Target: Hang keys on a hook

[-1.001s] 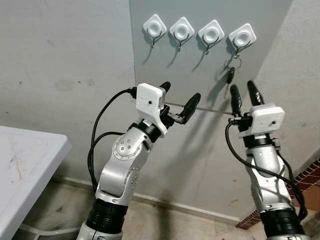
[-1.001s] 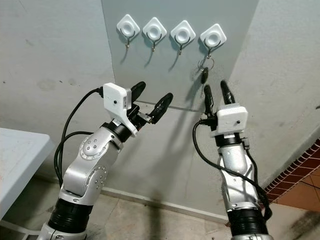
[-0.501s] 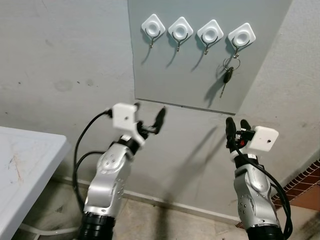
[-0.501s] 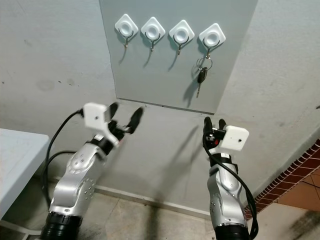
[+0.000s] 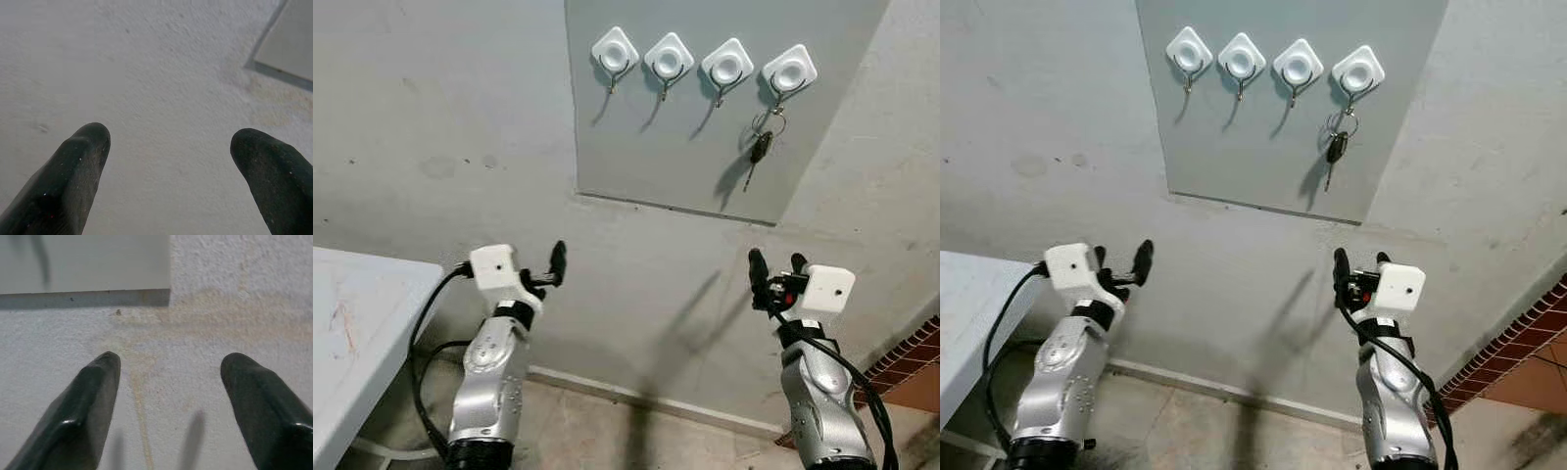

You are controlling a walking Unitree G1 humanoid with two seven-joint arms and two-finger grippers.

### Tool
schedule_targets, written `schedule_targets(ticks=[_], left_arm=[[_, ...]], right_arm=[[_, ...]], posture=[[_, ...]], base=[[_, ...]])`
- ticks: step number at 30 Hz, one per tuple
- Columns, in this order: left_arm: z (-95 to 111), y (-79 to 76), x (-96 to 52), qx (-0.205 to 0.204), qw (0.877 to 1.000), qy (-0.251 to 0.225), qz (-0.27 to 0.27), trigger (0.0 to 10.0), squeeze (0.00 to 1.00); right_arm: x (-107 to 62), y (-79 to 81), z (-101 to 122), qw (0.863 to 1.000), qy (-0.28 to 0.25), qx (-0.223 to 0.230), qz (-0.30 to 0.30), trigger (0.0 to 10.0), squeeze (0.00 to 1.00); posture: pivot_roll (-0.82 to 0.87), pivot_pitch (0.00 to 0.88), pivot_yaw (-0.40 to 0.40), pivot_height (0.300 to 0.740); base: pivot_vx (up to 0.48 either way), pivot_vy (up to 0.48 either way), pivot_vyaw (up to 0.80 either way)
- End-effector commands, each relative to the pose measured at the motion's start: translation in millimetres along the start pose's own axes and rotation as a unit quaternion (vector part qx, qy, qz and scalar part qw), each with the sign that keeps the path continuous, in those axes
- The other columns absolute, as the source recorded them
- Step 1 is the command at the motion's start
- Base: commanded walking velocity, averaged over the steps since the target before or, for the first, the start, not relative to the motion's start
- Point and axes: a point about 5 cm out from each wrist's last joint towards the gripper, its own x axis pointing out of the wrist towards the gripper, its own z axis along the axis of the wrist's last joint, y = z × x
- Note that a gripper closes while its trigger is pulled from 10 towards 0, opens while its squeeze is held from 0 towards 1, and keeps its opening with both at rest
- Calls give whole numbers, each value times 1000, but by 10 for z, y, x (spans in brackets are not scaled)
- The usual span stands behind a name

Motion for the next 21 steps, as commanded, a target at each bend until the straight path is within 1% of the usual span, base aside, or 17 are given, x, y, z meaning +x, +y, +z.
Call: schedule_targets(ticks=[1,3,10,11,12,13,19,21], left_arm=[[11,30,-11,1,1000,-5,7,10000,0],[12,34,-15,-4,1000,-11,6,10000,0],[1,90,20,10,1000,-21,8,10000,0],[6,93,26,8,1000,-23,8,10000,0],[13,94,31,10,1000,-24,7,10000,0],[20,94,39,16,999,-27,5,10000,0],[25,113,71,13,999,-31,9,10000,0],[43,114,92,9,999,-38,12,10000,0]], right_arm=[[-4,-10,25,1000,-3,-6,5,10000,1000],[-6,-12,26,1000,-3,-7,7,10000,1000],[-16,-14,-18,1000,14,-12,22,10000,1000],[-16,-14,-24,1000,16,-10,22,10000,569],[-18,-17,-30,999,20,-14,23,10000,0],[-23,-25,-42,999,23,-18,23,10000,0],[-31,-24,-54,999,24,-17,28,10000,0],[-36,-19,-54,999,20,-4,30,10000,0]], posture=[[4,0,-19,740],[2,0,-19,740],[-14,0,-12,740],[-15,0,-12,740],[-17,0,-12,740],[-18,0,-12,740],[-19,0,-11,740],[-14,0,-15,740]], base=[[0,0,0],[0,0,0],[0,0,0],[0,0,0],[0,0,0],[0,0,0],[0,0,0],[0,0,0]])
